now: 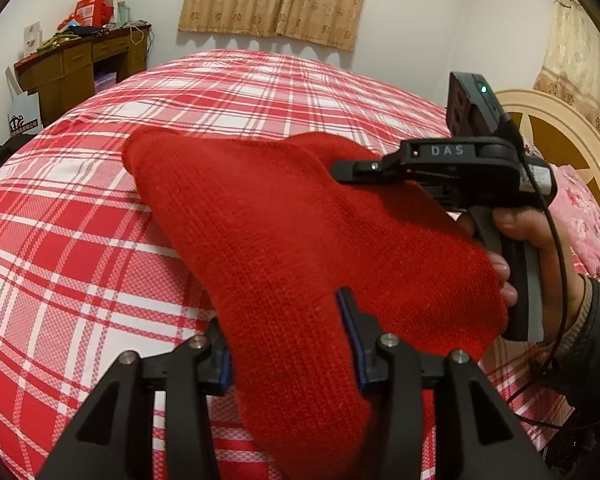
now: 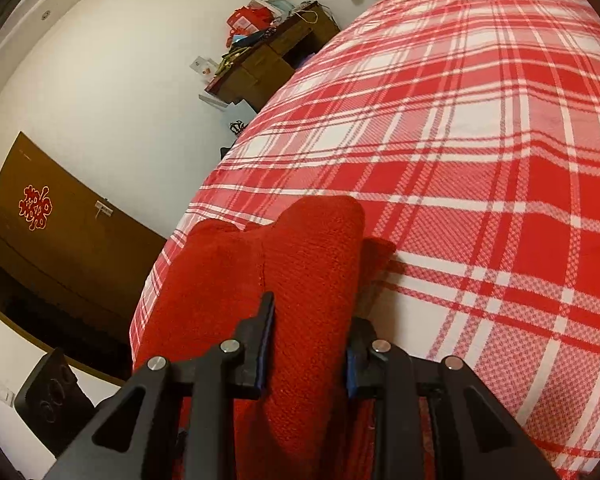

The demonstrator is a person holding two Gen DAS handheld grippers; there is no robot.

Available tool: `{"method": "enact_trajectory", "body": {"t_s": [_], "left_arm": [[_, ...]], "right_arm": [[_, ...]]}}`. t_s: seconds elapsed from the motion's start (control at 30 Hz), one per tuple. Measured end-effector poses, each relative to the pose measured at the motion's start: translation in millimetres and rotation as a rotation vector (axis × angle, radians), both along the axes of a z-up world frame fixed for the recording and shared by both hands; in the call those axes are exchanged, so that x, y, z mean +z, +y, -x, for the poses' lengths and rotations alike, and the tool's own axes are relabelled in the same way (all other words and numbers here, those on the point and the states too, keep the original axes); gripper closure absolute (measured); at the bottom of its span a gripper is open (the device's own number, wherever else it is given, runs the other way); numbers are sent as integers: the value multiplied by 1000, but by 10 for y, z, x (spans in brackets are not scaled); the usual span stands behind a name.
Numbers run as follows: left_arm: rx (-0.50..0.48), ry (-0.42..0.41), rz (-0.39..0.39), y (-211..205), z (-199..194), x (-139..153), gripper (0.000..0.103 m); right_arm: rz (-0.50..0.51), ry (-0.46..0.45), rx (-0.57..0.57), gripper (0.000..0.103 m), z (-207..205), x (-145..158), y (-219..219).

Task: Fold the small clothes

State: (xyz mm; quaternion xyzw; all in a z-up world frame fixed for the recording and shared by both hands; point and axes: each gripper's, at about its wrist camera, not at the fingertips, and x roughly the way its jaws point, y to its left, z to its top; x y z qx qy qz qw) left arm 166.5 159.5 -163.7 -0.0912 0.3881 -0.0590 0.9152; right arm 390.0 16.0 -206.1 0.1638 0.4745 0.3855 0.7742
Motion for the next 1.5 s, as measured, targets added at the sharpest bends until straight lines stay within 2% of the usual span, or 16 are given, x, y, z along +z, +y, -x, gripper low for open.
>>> {"method": "enact_trajectory", "body": {"t_s": [0.3,0.4,0.47,0.5,0.63,0.77,0.9,0.97,1.0,1.07,1.17,1.23,1.3,1.37,1.47,1.5], "left_arm": [[9,13,2,11,12,47,55],[18,17,-9,13,67,142,49],[25,22,-23,23,103,182,35],[31,14,-35,29,131,205,33],[57,-30,-95,49,201,281,29],[138,-79,-103,181,167,301,17],[186,-39,-150,304,81,89,15],[200,-19,-127,368,86,-30,8],[211,-27,-97,409,112,-73,7],[220,-34,-55,433,150,-103,7],[228,-44,-65,377,174,-72,7],[221,-41,-81,323,190,-15,7],[220,-48,-89,277,228,82,7],[208,-66,-84,225,281,194,7],[206,-117,-107,150,341,381,5],[205,-129,-114,125,355,444,4]], "right_arm": [[-2,19,-8,70,4,-75,-64],[30,-13,-21,67,63,13,-101],[47,-54,-43,64,131,132,-162],[45,-70,-50,60,166,187,-199],[-44,-147,-59,47,470,485,-386],[-137,-194,56,45,900,635,-355],[-178,-129,151,44,1102,457,-249],[-152,-122,112,45,1117,301,-292],[-173,-95,90,45,1089,196,-359],[-306,-35,73,45,1002,37,-518],[-376,24,43,45,962,-21,-621],[-350,24,19,45,1017,38,-639],[-298,-26,-25,43,1144,180,-680],[-243,-93,-67,39,1296,340,-713],[-46,-261,-202,37,1583,638,-780],[-11,-303,-219,37,1660,712,-797]]}}
